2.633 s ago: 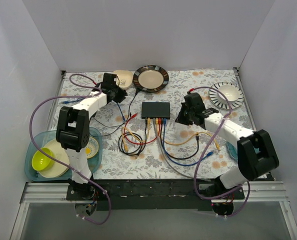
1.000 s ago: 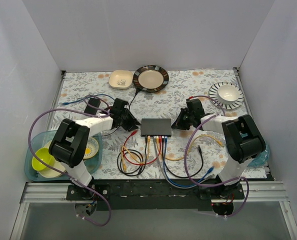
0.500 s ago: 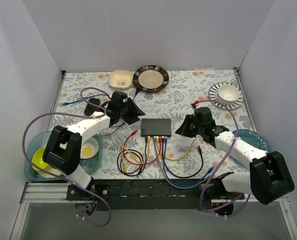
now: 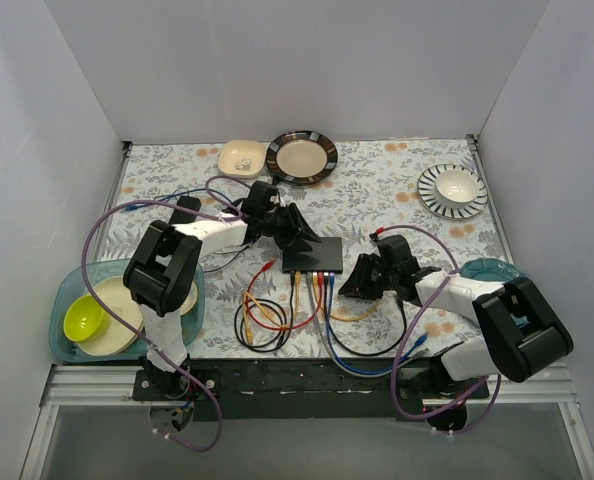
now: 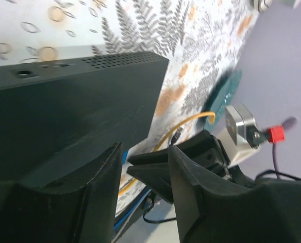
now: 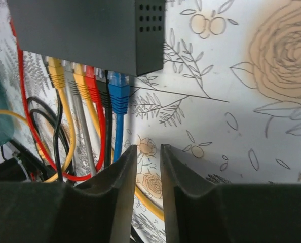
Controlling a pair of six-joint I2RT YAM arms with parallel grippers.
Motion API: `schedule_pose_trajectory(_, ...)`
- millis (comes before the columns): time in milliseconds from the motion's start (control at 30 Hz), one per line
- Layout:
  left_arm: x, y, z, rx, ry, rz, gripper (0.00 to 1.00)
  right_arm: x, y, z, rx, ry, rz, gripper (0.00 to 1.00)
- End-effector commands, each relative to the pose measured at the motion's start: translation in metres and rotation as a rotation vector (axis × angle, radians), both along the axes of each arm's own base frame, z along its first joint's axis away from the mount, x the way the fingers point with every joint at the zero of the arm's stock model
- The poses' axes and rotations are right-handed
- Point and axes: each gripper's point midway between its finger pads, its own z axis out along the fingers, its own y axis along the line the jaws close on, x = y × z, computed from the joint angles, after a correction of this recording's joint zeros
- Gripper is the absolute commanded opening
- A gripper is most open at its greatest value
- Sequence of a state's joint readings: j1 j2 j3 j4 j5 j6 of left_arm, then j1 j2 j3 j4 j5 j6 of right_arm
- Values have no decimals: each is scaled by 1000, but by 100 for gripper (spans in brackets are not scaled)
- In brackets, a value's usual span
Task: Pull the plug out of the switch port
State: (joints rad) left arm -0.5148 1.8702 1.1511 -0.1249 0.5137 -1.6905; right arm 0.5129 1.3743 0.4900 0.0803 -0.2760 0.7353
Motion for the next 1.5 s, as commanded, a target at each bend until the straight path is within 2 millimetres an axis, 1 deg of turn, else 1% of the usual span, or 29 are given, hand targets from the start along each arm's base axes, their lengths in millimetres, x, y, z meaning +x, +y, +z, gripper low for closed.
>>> schedule_pose_trajectory(0,-15,-19,11,-94,18,-117,39,7,16,7,123,-38,-24,40)
schedule_pose_trajectory(100,-18,-16,0,-76,35,-113,38,8,20,2,171,-27,-50,46)
schedule_pose_trajectory(133,-20,-15,-5,-63,42,-115,37,7,22,-3,181,-9,-53,46)
schedule_pose_trajectory(200,-22,-13,-14,-48,66,-119,36,12,27,-2,221,-23,-66,46)
schedule_pose_trajectory(233,-23,-12,-18,-37,73,-119,36,12,28,-8,229,0,-85,46)
schedule_pose_trajectory(267,-24,-10,-21,-25,76,-120,34,18,31,-3,254,-25,-96,45)
schedule_pose_trajectory(333,-25,-6,-28,11,82,-114,31,20,29,-10,265,0,-139,44)
schedule_pose_trajectory(367,-24,-3,-30,27,68,-114,29,26,30,-5,295,-26,-152,44)
schedule_pose_trajectory(433,-26,0,-34,51,74,-117,29,27,28,-9,324,-6,-183,43)
schedule_pose_trajectory(467,-28,2,-38,60,79,-120,28,30,29,-6,347,-24,-184,42)
schedule_pose_trajectory(600,-34,4,-44,66,95,-127,27,33,28,-11,342,-7,-202,42)
schedule_pose_trajectory(833,-39,4,-53,63,121,-144,25,38,5,-18,306,-17,-298,42)
schedule_pose_trajectory(933,-39,4,-53,58,117,-148,24,41,1,-20,306,-9,-306,41)
schedule_pose_trajectory(1000,-40,4,-55,58,121,-148,22,45,2,-21,303,-8,-303,41)
schedule_pose_trajectory(1067,-40,4,-55,56,122,-148,22,44,3,-25,295,8,-289,40)
schedule_pose_trajectory(1200,-43,4,-56,51,125,-150,21,47,6,-25,303,6,-283,39)
schedule_pose_trajectory(1467,-45,5,-57,43,129,-151,21,44,4,-35,260,17,-248,38)
